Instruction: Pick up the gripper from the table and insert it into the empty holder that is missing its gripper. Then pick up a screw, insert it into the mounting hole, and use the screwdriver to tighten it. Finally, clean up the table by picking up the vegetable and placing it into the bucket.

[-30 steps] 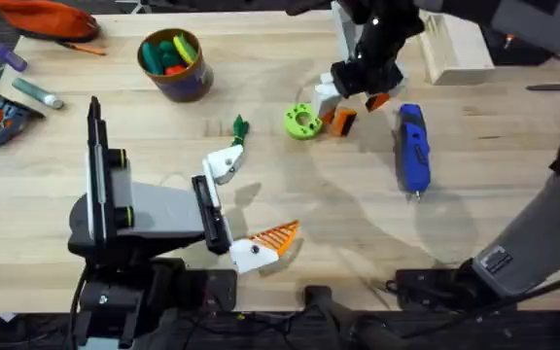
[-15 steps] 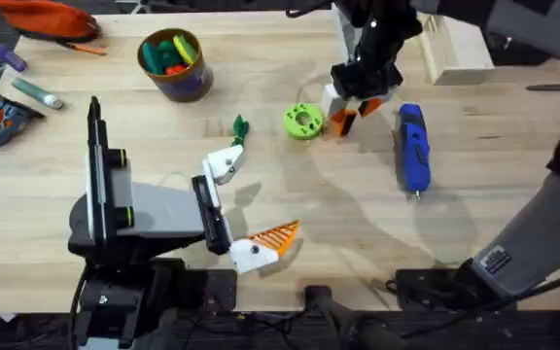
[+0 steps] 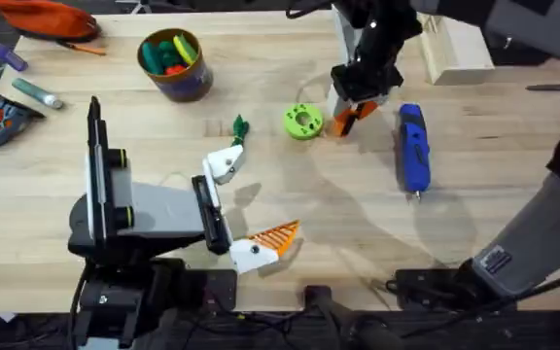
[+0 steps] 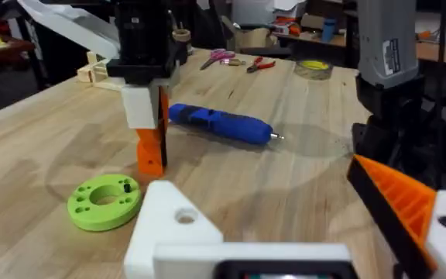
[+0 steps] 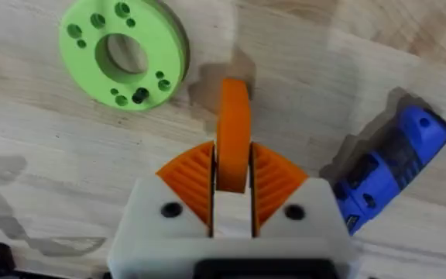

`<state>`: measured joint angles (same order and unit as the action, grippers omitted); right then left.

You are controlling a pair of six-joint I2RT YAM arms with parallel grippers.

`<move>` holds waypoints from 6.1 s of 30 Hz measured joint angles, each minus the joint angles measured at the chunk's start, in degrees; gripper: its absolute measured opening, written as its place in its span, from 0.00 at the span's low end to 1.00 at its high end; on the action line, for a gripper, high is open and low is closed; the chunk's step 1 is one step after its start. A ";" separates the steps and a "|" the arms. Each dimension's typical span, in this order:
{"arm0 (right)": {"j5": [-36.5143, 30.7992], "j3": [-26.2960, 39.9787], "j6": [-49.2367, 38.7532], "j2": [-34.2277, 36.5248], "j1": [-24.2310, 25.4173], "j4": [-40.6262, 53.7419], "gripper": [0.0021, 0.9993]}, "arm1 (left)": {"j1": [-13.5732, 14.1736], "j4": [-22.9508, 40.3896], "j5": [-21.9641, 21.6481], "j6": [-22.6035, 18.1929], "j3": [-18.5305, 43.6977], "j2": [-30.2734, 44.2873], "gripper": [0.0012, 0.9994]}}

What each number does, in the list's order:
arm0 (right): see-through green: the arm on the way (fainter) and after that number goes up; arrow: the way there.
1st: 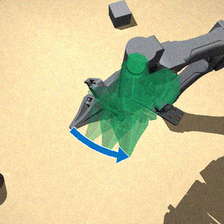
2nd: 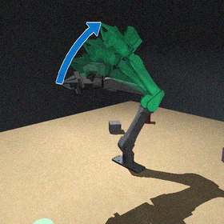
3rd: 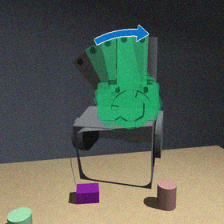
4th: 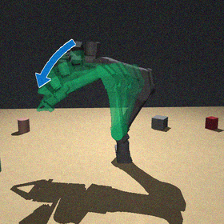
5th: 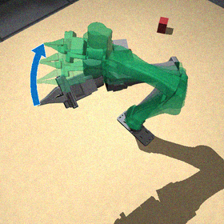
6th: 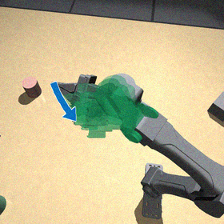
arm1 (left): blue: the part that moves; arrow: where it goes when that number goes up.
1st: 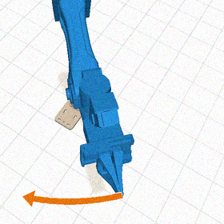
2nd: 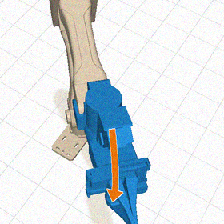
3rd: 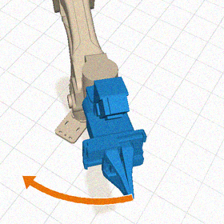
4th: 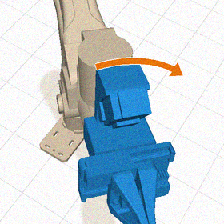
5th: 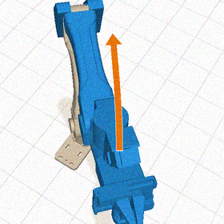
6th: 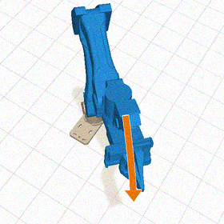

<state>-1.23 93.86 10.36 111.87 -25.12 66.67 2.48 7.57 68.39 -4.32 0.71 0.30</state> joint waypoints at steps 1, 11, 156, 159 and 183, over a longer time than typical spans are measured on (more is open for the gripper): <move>0.00 0.00 -0.01 0.00 0.00 0.02 0.24 | 0.00 0.00 0.00 0.01 0.00 0.00 0.99; 0.00 0.00 0.19 0.01 0.00 -0.02 0.02 | 0.00 0.00 0.01 0.00 0.00 0.01 0.99; 79.52 -67.61 54.15 -27.47 0.71 -115.75 0.01 | 0.00 0.02 0.01 -0.01 0.00 0.00 0.99; 79.54 -67.36 53.89 -27.45 0.59 -115.78 0.01 | 0.00 0.02 0.01 0.00 0.00 0.00 0.99; 78.51 -67.23 55.97 -23.25 0.07 -123.19 0.01 | 0.00 0.02 0.01 0.00 0.00 0.00 0.99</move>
<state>77.28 26.63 66.32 88.62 -25.05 -56.52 2.48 7.60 68.40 -4.32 0.71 0.30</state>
